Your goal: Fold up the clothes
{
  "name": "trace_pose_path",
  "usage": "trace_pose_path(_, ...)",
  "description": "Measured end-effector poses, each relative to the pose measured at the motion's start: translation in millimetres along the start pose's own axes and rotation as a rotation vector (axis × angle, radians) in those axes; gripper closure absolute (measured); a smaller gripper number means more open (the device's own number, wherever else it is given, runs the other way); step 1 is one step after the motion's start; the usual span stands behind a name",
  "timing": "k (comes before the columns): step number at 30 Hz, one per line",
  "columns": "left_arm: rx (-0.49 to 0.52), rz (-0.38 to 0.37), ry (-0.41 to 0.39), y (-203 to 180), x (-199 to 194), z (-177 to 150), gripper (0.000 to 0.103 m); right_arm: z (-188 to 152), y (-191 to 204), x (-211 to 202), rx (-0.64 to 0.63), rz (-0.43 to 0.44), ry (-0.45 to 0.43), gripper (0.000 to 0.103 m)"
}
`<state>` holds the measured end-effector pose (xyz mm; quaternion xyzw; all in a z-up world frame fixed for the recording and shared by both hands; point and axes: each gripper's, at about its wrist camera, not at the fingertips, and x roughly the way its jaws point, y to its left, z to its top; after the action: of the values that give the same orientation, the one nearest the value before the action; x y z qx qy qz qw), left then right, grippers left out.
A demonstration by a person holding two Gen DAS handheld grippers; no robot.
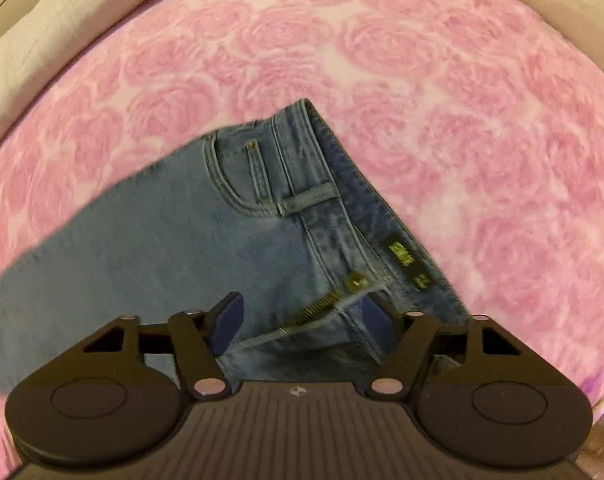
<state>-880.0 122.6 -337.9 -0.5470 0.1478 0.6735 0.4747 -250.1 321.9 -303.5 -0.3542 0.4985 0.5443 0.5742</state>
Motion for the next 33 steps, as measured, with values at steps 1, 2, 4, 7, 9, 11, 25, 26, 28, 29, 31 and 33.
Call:
trace_pose_path(1,0.029,-0.033,0.034,-19,4,-12,0.073,-4,-7,-1,-0.02,-0.003,-0.002,0.044)
trace_pose_path(2,0.052,-0.067,0.065,-40,7,-26,0.073,-8,-15,-2,-0.04,-0.006,-0.003,0.046)
trace_pose_path(4,0.08,-0.12,0.123,-80,16,-52,0.073,-17,-37,-3,-0.072,-0.004,0.006,0.046)
trace_pose_path(7,0.116,-0.214,0.159,-143,26,-87,0.073,-26,-70,-2,-0.115,0.023,0.023,0.046)
trace_pose_path(9,0.134,-0.247,0.169,-178,30,-108,0.073,-28,-90,3,-0.146,0.069,0.029,0.046)
trace_pose_path(11,0.154,-0.258,0.172,-210,35,-128,0.072,-23,-106,8,-0.187,0.15,0.024,0.046)
trace_pose_path(25,0.24,-0.155,0.149,-331,52,-185,0.063,11,-146,50,-0.261,0.61,0.083,0.059)
trace_pose_path(26,0.232,-0.145,0.152,-330,54,-185,0.063,12,-145,52,-0.268,0.618,0.085,0.057)
trace_pose_path(28,0.225,-0.126,0.158,-327,55,-186,0.063,14,-139,56,-0.293,0.613,0.095,0.057)
trace_pose_path(29,0.225,-0.116,0.161,-325,56,-187,0.063,15,-136,58,-0.305,0.61,0.1,0.058)
trace_pose_path(31,0.227,-0.112,0.163,-324,53,-186,0.063,17,-130,62,-0.33,0.604,0.11,0.068)
trace_pose_path(33,0.228,-0.108,0.165,-323,50,-185,0.063,19,-125,65,-0.355,0.599,0.119,0.088)
